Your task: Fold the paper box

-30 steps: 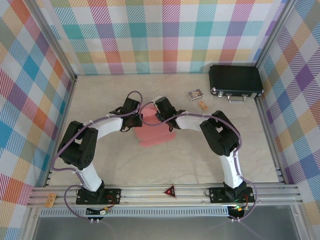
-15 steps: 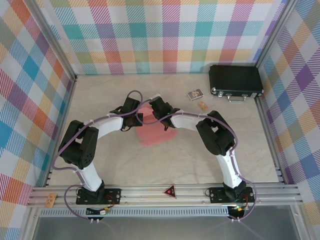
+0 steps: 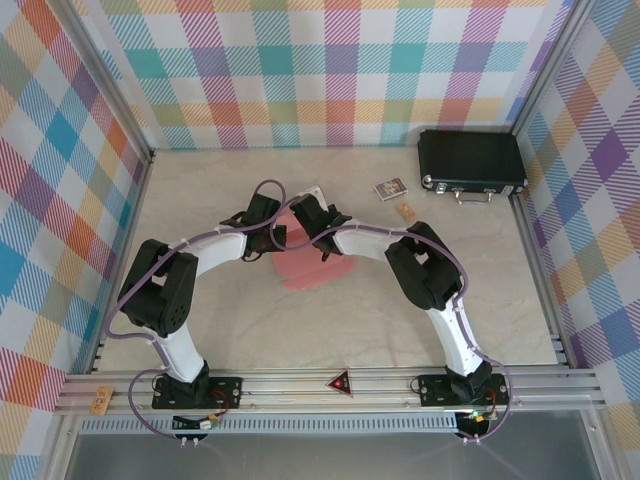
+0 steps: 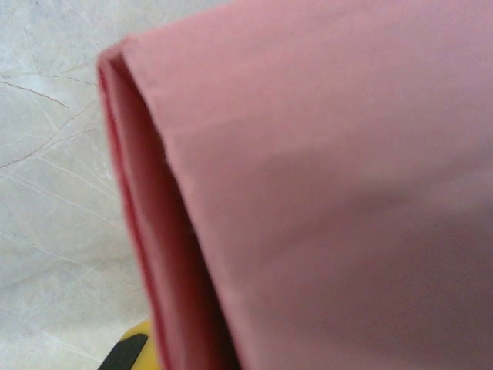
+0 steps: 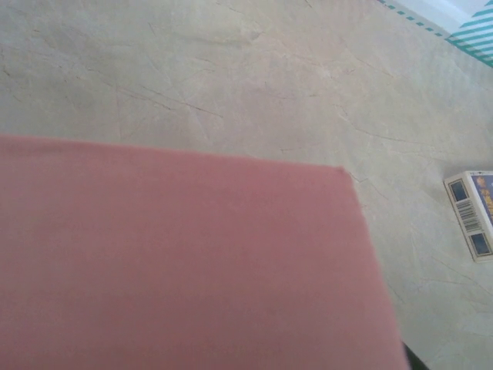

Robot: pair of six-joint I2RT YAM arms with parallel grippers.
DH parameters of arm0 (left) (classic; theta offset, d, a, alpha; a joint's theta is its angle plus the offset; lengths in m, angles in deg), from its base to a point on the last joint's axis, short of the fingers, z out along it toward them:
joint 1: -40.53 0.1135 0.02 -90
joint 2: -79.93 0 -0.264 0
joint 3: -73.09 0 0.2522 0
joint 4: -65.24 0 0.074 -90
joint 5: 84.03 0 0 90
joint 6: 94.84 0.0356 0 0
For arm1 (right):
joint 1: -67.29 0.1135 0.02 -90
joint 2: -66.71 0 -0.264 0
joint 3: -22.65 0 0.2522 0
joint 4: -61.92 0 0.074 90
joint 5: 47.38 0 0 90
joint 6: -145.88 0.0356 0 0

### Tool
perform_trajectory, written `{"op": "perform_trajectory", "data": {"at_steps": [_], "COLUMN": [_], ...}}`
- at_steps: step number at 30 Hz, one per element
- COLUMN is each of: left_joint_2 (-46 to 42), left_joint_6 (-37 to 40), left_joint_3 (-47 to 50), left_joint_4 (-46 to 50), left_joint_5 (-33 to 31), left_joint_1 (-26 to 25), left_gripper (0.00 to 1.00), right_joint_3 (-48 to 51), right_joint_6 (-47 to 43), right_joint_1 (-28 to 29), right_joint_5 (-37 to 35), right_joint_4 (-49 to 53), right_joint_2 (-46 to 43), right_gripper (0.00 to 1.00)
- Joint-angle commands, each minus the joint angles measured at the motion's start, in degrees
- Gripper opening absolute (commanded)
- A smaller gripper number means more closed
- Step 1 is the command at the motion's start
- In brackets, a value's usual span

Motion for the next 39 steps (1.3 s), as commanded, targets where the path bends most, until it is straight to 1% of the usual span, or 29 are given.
{"op": "perform_trajectory", "data": {"at_steps": [1, 10, 14, 16, 21, 24, 29, 35, 36, 39], "left_joint_2": [0.15, 0.43, 0.36, 0.23, 0.05, 0.05, 0.06, -0.02, -0.01, 0.06], "left_joint_6": [-0.33, -0.57, -0.50, -0.57, -0.53, -0.48, -0.49, -0.58, -0.58, -0.74], "left_joint_3": [-1.43, -1.60, -1.43, -1.25, -0.89, -0.94, -0.90, -0.86, -0.90, -1.06], "left_joint_4": [-0.09, -0.24, -0.07, -0.07, -0.16, -0.06, -0.07, 0.13, 0.15, 0.28], "left_joint_5": [0.56, 0.56, 0.13, -0.18, -0.59, -0.69, -0.58, -0.50, -0.53, -0.62], "left_joint_1": [-0.83, -0.80, -0.84, -0.83, -0.84, -0.84, -0.84, -0.83, -0.84, -0.82], "left_gripper": [0.00, 0.00, 0.00, 0.00, 0.00, 0.00, 0.00, 0.00, 0.00, 0.00], "right_joint_3": [-1.43, -2.74, -2.08, -0.90, 1.30, 1.90, 2.87, 3.97, 4.24, 5.28], "right_joint_6": [0.70, 2.36, 1.77, 0.85, -0.32, -0.88, -1.83, -2.24, -2.29, -2.43], "right_joint_1": [0.50, 0.47, 0.50, 0.47, 0.47, 0.47, 0.47, 0.47, 0.47, 0.47], "right_joint_5": [-4.34, -4.52, -2.98, -2.06, -1.61, -1.18, -0.08, 0.95, 2.76, 3.15], "right_joint_4": [2.67, 4.96, 4.45, 2.88, 0.62, 0.30, -0.20, 0.07, 0.12, 0.44], "right_joint_2": [1.93, 3.07, 2.58, 1.85, 0.05, -0.68, -1.47, -2.50, -2.71, -3.66], "right_gripper": [0.16, 0.16, 0.18, 0.21, 0.34, 0.40, 0.47, 0.58, 0.60, 0.65]}}
